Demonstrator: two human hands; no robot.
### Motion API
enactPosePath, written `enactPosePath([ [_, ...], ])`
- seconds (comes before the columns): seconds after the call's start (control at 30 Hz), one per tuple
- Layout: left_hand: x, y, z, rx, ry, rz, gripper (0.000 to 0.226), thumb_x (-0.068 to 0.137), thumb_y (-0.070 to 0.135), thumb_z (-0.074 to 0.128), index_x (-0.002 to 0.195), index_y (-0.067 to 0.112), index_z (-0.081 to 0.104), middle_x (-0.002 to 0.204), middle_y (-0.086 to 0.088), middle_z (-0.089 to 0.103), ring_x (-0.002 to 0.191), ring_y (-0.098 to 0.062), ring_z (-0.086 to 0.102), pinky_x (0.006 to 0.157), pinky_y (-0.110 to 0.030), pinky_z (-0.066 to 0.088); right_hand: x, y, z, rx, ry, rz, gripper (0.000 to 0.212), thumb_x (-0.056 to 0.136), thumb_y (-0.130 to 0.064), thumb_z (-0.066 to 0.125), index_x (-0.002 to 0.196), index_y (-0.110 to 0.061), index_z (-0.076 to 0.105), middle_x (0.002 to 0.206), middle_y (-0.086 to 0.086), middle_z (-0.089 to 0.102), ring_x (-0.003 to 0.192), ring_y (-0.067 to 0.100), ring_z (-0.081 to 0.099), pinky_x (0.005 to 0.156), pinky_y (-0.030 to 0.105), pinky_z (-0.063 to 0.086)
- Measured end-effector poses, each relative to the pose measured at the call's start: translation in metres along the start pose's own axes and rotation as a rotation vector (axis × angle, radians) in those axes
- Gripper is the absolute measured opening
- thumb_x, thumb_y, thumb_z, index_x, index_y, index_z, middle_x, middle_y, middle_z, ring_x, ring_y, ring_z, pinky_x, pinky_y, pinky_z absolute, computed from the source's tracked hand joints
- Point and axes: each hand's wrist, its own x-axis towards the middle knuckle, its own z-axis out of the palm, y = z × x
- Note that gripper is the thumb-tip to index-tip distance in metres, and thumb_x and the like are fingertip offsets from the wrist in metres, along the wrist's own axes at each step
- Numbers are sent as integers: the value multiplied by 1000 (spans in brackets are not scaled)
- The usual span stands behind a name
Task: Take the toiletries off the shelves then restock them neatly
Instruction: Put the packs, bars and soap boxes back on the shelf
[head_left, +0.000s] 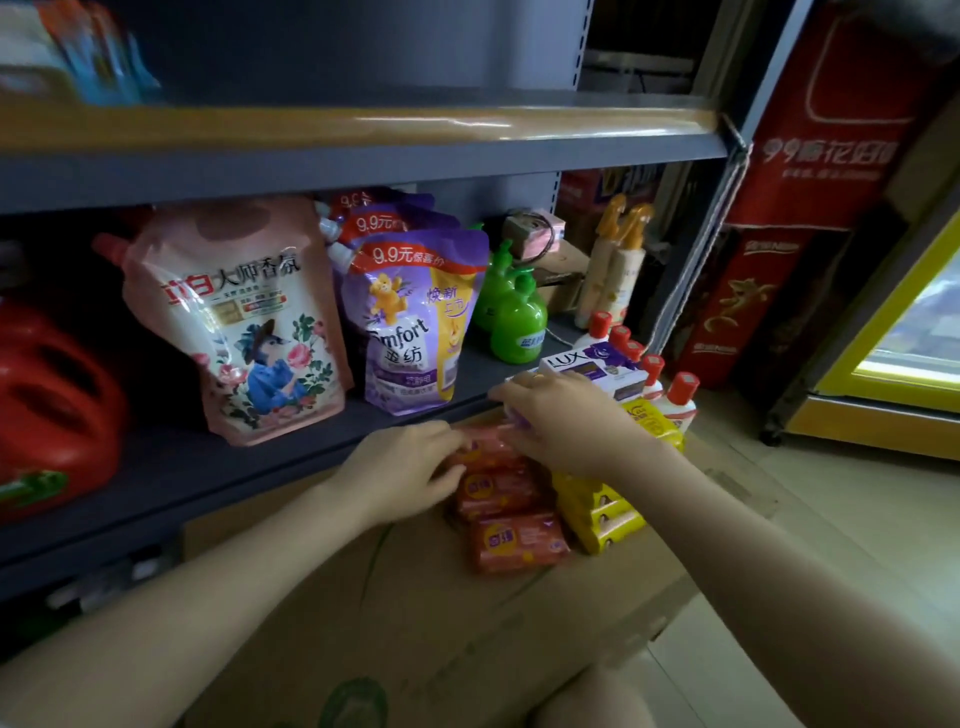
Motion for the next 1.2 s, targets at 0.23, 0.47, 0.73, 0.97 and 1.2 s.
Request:
enactPosePath([
  [0.23,31,52,8,-260,-4,-57,49,80,55,57,120,28,52,117,12,52,103,-6,53,78,-27,45,-64,69,-23,192,-257,185,72,77,-50,68,138,-27,40,137,0,46,126,21,41,103,36,36],
  [0.47,48,89,32,-465,-76,-247,85,64,61,71,132,22,41,131,6,44,112,-11,47,93,-28,42,-71,82,-12,105,-346,187,85,69,-52,75,139,-27,34,137,-2,38,125,20,37,102,35,38],
  [0.73,63,103,52,-366,-108,-331,85,66,60,70,135,19,40,134,1,44,125,-17,41,97,-31,38,-92,90,-18,439,-18,348,74,68,-40,78,131,-23,43,113,-2,56,100,18,55,84,33,49],
  [0.97,54,84,14,-181,16,-141,76,63,59,68,125,21,47,123,4,49,117,-17,45,91,-28,38,-77,84,-37,654,300,449,63,71,-28,79,125,-20,49,97,-10,58,85,8,58,77,25,50],
  [1.2,11,25,-96,1,450,70,74,56,60,58,113,15,52,107,-6,60,101,-18,52,84,-29,46,-20,50,-78,825,496,322,66,64,-37,72,125,-22,51,104,-7,61,92,11,62,81,34,54],
])
